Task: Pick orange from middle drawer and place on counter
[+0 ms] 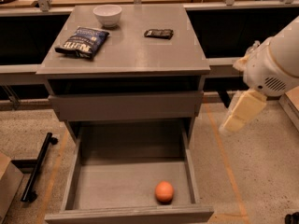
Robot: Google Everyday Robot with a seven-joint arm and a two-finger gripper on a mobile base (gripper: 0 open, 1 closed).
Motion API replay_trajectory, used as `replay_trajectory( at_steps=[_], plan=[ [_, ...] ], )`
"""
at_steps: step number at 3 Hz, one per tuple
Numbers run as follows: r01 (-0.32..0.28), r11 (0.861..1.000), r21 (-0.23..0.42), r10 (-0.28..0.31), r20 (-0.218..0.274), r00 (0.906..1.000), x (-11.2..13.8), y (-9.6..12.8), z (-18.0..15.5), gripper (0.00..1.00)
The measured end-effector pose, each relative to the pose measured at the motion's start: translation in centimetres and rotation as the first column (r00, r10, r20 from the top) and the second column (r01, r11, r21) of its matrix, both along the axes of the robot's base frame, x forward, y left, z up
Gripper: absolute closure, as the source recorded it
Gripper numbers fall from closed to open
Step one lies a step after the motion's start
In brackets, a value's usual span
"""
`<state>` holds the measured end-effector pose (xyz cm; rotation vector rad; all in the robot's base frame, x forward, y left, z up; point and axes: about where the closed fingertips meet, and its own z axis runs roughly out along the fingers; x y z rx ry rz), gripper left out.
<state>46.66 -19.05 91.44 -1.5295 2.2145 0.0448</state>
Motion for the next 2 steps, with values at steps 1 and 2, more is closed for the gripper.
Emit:
replay_trajectory(
  at_steps=[1, 2],
  plan=[
    [0.006, 1.000, 0.004, -0.006, 0.038, 0.9993, 0.72, 0.12, 0.49, 0.00],
    [0.005, 1.000, -0.020, -0.004, 0.029, 0.9996, 0.61, -0.03, 0.40, 0.00]
  ],
)
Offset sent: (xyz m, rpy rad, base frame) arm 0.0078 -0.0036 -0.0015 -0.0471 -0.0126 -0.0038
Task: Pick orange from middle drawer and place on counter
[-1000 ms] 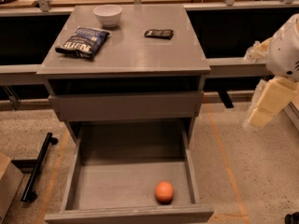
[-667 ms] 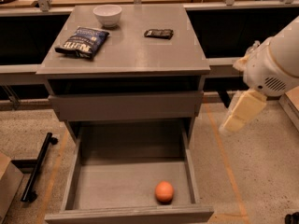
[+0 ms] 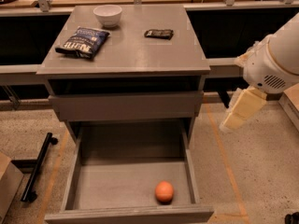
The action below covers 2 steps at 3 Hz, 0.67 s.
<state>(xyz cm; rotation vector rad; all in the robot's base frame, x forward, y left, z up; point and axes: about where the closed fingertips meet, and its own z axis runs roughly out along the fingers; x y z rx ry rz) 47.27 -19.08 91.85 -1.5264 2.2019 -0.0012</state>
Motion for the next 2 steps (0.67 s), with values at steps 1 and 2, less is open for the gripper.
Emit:
replay_trajectory(
  at_steps=[1, 2],
  plan=[
    [0.001, 1.000, 0.013, 0.000, -0.052, 0.9987, 0.8, 0.8, -3.5, 0.00],
    [-0.002, 0.999, 0.043, 0.006, -0.095, 0.9955, 1.7, 2.0, -7.7, 0.00]
  ],
)
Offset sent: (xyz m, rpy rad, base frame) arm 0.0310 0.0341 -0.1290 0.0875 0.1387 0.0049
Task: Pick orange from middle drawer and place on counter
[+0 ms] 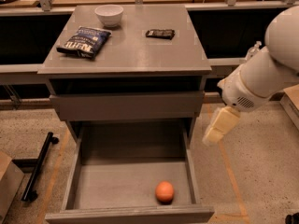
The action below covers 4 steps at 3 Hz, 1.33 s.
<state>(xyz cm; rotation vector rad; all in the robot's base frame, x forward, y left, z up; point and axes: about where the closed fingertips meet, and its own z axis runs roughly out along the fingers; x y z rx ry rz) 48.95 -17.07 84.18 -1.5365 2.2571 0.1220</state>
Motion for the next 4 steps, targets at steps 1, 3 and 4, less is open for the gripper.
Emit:
replay_trajectory(
  at_steps=[1, 3, 4],
  plan=[
    [0.005, 1.000, 0.025, -0.004, -0.027, 0.9996, 0.7, 0.8, -3.4, 0.00],
    [0.068, 0.989, 0.128, -0.058, -0.078, 0.9953, 2.4, 1.7, -11.1, 0.00],
    [0.074, 0.988, 0.135, -0.064, -0.071, 0.9954, 2.7, 1.8, -11.5, 0.00]
  ],
)
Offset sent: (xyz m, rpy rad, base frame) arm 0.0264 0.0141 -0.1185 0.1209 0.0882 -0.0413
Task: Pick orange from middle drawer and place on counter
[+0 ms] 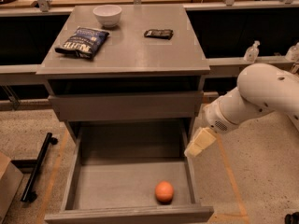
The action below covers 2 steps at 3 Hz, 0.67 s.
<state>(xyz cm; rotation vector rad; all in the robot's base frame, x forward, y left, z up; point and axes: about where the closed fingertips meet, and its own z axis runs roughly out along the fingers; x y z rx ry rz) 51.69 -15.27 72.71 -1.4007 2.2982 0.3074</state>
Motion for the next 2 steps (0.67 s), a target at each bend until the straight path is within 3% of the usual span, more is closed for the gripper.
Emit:
replay_trajectory(
  at_steps=[1, 2],
  plan=[
    [0.023, 1.000, 0.002, -0.023, -0.025, 0.9994, -0.3, -0.1, -0.9, 0.00],
    [0.084, 0.993, 0.077, -0.075, -0.114, 0.9906, -1.0, 1.3, -6.5, 0.00]
  ],
)
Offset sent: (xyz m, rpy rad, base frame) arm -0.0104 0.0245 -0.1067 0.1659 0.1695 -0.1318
